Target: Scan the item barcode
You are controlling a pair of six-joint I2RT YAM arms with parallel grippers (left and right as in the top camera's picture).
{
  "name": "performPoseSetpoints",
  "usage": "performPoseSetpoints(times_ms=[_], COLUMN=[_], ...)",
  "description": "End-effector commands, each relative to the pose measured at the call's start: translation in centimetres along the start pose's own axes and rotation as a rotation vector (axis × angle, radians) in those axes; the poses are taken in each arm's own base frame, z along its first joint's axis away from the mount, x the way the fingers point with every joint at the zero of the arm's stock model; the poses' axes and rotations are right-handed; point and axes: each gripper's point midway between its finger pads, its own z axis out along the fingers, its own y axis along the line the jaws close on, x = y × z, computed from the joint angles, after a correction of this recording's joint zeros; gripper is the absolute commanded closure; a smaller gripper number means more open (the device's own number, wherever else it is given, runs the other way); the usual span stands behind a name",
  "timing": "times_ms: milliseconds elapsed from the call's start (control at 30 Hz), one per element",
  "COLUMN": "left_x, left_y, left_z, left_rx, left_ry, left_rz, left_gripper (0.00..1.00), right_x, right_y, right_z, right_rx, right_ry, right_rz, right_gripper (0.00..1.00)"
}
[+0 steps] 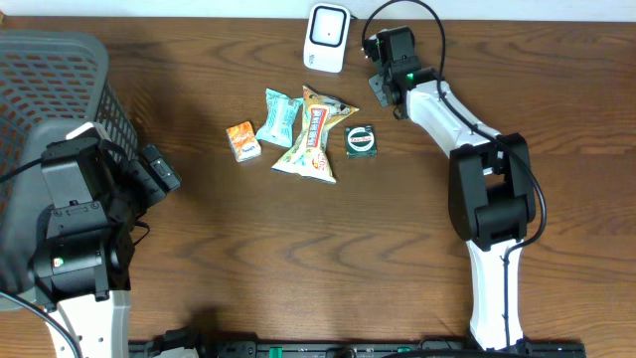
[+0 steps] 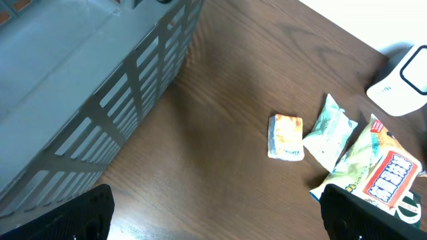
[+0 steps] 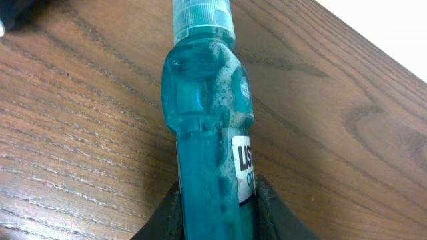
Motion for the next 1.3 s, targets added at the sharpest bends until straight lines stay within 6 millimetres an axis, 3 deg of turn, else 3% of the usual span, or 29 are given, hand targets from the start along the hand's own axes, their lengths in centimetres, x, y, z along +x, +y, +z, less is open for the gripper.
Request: performPoseSetpoints(times_ms=[0,133,367,500,767,1000,1267], left_x=[-0.3,-0.3,-0.3,-0.3,-0.3,-0.3,-0.3], left_y=[0.3,0.3,0.3,0.3,0.3,0.3,0.3], left_z=[-0.1,-0.1,-0.1,-0.1,-0.1,-0.1,-0.1], left_rx=[-0.015,-0.015,-0.015,-0.015,-0.015,-0.015,-0.015], left_ry=[-0.009,-0.008,-0.008,-0.008,-0.009,-0.008,-0.008], left_rz=[-0.013,-0.013,-0.013,-0.013,-0.013,-0.013,-0.013], left_gripper=[0.02,0.02,0.02,0.02,0.02,0.02,0.02], right_x=[3.2,3.9,4.9,6.0,6.2,4.7,-0.3], right_y=[2.7,0.7,-1.7,-3.1,-3.3,-2.9,-4.5], right_z=[1.9,2.3,2.6,2.7,2.6,2.1,-1.4], right_rx=[-0.137,-0.142,-0.334,-0.325,-0.352,-0.366,-0.408], right_ry=[0.071,0.082,0.059,0.080,0.079,0.041,-0.114], right_rz=[0.101,0.206,0.346,0.373,0.396,0.392,0.426], right_gripper=[0.84,0.81,0.73,0.71,0.81,0.98,0.99])
